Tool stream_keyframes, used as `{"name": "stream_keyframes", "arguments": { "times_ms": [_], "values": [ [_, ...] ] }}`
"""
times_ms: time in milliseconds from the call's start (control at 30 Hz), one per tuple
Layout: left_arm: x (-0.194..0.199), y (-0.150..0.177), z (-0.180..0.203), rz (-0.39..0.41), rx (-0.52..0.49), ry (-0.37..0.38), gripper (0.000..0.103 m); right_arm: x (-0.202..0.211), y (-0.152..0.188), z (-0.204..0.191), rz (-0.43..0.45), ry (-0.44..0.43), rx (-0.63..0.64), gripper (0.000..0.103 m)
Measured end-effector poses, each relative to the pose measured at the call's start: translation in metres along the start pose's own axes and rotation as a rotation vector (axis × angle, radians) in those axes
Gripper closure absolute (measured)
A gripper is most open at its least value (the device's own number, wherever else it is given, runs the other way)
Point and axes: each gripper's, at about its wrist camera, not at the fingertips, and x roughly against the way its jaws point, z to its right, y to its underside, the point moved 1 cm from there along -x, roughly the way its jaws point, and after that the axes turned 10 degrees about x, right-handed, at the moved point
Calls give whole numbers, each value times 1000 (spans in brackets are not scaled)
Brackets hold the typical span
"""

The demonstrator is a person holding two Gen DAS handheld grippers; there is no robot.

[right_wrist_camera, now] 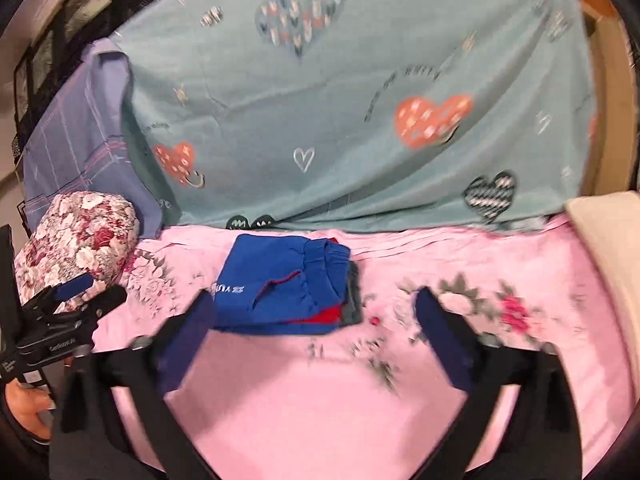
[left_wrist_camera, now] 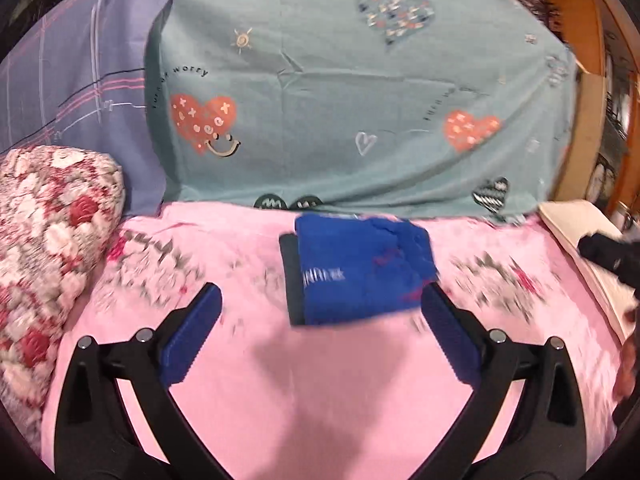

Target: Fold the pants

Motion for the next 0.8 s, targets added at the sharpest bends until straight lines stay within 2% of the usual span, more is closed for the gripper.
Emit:
{"name": "stream_keyframes", "arguments": {
  "times_ms": [33,133,233,367,433,533,633,800],
  "values": [
    [22,15,1,-6,-17,-4,2,0,0,0,0,0,0,1],
    [73,63,1,-22,-86,-20,2,64,36,-15,-10,-9,14,1],
    [108,108,-5,-25,-116,-41,2,96,76,-26,-33,-11,16,1],
    [148,148,-19,-29,-38,-20,2,127,132,-42,-52,7,-3,1],
    [159,159,-25,-38,-12,-16,2,135,152,-47,-53,22,-20,1],
    [173,169,-28,-41,-3,-55,2,146,171,-53,-65,37,-19,1],
    [186,169,-32,-21,19,-77,2,157,178,-59,-57,61,12,1],
    [195,163,-29,26,-19,-156,2,168,179,-62,-29,85,15,1]
  ]
}}
